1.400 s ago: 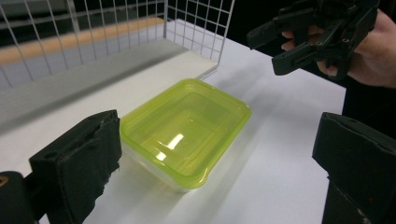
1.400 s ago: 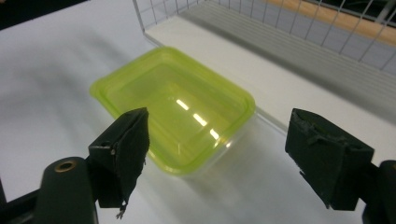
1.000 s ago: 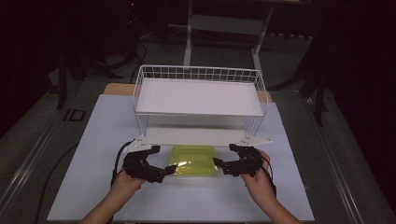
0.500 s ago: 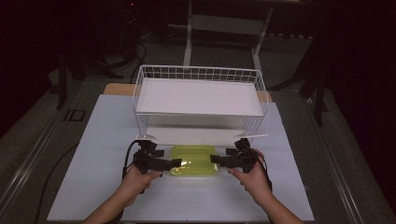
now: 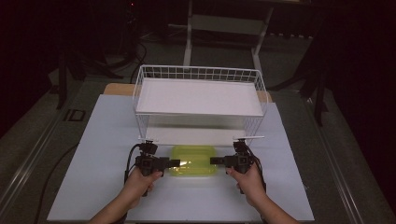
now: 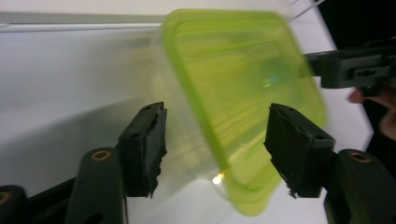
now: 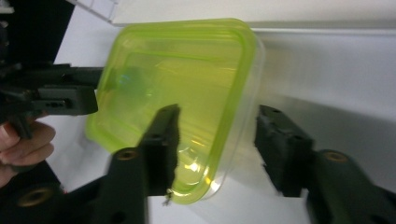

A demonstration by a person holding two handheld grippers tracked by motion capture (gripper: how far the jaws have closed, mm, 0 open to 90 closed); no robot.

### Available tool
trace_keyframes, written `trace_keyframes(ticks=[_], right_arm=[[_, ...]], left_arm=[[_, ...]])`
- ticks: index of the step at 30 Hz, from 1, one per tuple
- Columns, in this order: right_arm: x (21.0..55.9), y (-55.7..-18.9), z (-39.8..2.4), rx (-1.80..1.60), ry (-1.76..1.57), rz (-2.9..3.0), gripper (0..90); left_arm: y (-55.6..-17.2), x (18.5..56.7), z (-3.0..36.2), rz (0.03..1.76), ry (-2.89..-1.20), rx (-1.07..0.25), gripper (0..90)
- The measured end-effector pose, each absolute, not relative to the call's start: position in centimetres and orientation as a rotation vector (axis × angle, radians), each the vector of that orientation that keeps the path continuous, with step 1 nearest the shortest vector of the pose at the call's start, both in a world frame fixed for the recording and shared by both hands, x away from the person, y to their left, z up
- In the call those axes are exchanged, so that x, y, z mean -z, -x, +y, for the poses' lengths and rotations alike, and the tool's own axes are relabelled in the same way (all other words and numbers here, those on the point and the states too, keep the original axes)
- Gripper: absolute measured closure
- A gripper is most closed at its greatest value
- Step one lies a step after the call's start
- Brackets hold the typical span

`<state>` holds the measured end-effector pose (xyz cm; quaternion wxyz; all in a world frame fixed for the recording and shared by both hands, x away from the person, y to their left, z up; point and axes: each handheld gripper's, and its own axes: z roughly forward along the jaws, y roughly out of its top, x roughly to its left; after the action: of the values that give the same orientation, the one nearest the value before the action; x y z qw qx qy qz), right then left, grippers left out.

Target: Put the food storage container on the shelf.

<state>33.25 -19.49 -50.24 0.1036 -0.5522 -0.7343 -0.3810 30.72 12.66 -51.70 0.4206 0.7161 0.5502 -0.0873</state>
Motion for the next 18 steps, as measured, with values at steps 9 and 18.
trace_keyframes(ticks=[9, 18], right_arm=[[50.89, -33.34, -19.06, 1.104, 1.668, -2.153, 72.8], [50.61, -32.77, -18.9, 1.116, 1.672, -2.199, 74.3]], left_arm=[[-30.88, 52.26, 13.32, 1.421, -1.748, 0.275, 71.4], [-30.47, 52.04, 13.2, 1.433, -1.745, 0.269, 73.8]])
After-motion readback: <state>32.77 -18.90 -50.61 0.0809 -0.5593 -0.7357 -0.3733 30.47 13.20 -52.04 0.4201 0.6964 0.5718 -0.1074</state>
